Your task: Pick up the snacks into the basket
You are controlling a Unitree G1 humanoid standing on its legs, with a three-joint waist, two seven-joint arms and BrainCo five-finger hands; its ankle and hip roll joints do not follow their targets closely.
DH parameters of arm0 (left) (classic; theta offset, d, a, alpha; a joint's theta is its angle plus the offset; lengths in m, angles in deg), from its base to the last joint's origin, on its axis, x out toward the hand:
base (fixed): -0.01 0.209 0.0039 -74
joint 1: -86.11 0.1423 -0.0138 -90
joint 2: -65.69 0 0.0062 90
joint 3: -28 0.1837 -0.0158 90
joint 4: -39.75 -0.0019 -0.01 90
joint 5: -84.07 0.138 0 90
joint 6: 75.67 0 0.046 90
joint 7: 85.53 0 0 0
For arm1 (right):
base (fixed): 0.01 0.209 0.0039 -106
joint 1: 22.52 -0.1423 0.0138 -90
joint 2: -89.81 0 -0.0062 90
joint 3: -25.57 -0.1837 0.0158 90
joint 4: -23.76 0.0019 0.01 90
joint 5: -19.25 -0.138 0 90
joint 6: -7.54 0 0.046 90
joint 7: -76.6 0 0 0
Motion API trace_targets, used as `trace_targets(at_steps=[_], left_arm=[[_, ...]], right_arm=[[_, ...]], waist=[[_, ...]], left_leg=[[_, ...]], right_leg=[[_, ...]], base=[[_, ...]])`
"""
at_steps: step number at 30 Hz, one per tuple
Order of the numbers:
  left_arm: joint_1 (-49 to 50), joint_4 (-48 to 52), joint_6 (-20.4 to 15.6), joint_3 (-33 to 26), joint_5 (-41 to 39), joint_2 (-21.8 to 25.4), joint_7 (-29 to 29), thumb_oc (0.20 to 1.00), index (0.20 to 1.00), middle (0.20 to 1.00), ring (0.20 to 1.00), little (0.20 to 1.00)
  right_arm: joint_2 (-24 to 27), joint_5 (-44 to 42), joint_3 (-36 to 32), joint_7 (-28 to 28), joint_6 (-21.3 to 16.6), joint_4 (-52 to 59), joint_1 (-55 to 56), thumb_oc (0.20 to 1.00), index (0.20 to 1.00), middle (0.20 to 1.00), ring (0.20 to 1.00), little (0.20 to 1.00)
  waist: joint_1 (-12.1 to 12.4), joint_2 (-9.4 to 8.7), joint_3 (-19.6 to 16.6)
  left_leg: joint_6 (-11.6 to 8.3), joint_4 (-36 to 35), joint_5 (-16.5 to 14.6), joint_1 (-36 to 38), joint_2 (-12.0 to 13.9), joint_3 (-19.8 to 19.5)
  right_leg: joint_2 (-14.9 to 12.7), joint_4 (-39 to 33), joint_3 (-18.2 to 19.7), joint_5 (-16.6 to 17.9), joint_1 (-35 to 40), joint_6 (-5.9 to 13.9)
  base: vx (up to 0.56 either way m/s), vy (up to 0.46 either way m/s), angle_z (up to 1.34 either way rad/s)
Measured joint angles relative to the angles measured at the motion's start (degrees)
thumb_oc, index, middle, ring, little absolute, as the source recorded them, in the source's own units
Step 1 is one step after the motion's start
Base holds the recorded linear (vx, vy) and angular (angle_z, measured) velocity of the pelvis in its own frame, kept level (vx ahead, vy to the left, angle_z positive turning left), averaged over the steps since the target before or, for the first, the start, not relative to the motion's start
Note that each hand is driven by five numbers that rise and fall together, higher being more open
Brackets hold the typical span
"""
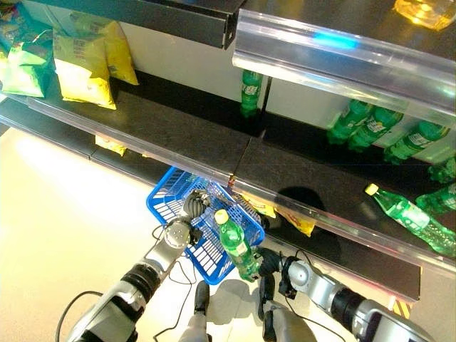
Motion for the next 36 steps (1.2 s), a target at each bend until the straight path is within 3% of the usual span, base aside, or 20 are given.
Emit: trace_targets(at_steps=[9,13,18,21,24,33,36], left_arm=[[-0.4,3.6,0.6,2.7,-0.3,-0.8,-0.2,0.200,0.200,0.200,0.200,0.200],[-0.2,5.9,1.1,2.9,-0.7,-1.4,-0.4,0.200,0.200,0.200,0.200,0.200],[-0.2,10.8,1.6,5.1,-2.9,-1.3,-1.0,0.200,0.200,0.200,0.200,0.200],[0.2,13.3,1.7,5.6,-4.9,-1.2,-2.1,0.200,0.200,0.200,0.200,0.200],[1.1,15.6,2.0,7.1,-6.3,1.3,-3.0,0.200,0.200,0.200,0.200,0.200],[3.0,20.5,2.4,7.4,-6.1,5.8,-5.3,0.200,0.200,0.200,0.200,0.200],[3.0,21.0,2.5,7.7,-6.0,6.3,-5.7,0.200,0.200,0.200,0.200,0.200]], right_arm=[[-1.0,5.7,0.3,-1.4,0.8,-7.0,-0.7,0.200,0.200,0.200,0.200,0.200],[-2.5,6.0,0.2,-1.7,1.9,-10.0,-2.2,0.200,0.200,0.200,0.200,0.200],[-5.1,5.8,-1.0,-2.4,3.0,-14.3,-5.3,0.200,0.200,0.200,0.200,0.200],[-5.5,2.4,-4.4,-3.1,3.3,-16.7,-6.2,0.200,0.200,0.200,0.200,0.200],[-7.0,-6.3,-9.7,-3.8,4.1,-19.6,-7.9,0.200,0.200,0.200,0.200,0.200],[-7.4,-23.5,-13.1,-4.3,5.1,-21.0,-8.6,0.200,0.200,0.200,0.200,0.200],[-8.6,-30.1,-17.7,-4.7,5.3,-22.6,-8.6,0.200,0.200,0.200,0.200,0.200]], waist=[[0.2,0.96,1.1],[0.4,2.27,1.8],[1.9,2.90,2.1],[3.0,3.31,2.3],[3.2,3.51,2.4],[4.4,3.63,2.5],[4.5,3.63,2.5]], left_leg=[[0.13,0.8,0.1,-1.1,-0.5,-1.3],[0.29,0.8,0.2,-1.1,-0.9,-1.3],[0.30,1.7,0.3,-3.1,-1.1,-1.6],[0.39,1.9,0.3,-3.3,-1.4,-1.8],[0.57,2.0,0.6,-4.0,-1.7,-2.0],[0.59,2.0,0.6,-4.3,-1.7,-2.1],[0.58,2.0,0.6,-4.4,-1.7,-2.1]], right_leg=[[-0.7,0.1,-1.2,0.0,-0.1,-0.06],[-1.2,0.5,-1.3,0.0,-0.2,-0.04],[-1.5,1.6,-1.3,0.0,-2.1,-0.09],[-1.8,2.1,-1.2,0.1,-2.5,-0.14],[-2.1,2.3,-1.3,0.1,-3.1,-0.14],[-2.1,2.2,-1.4,0.1,-3.2,-0.21],[-2.0,2.1,-1.4,0.1,-3.2,-0.21]], base=[[-0.01,0.010,0.07],[-0.01,0.012,0.03],[-0.01,0.001,0.02],[0.00,0.001,0.01],[0.00,0.002,0.05],[0.00,0.001,0.01],[0.00,0.000,0.00]])
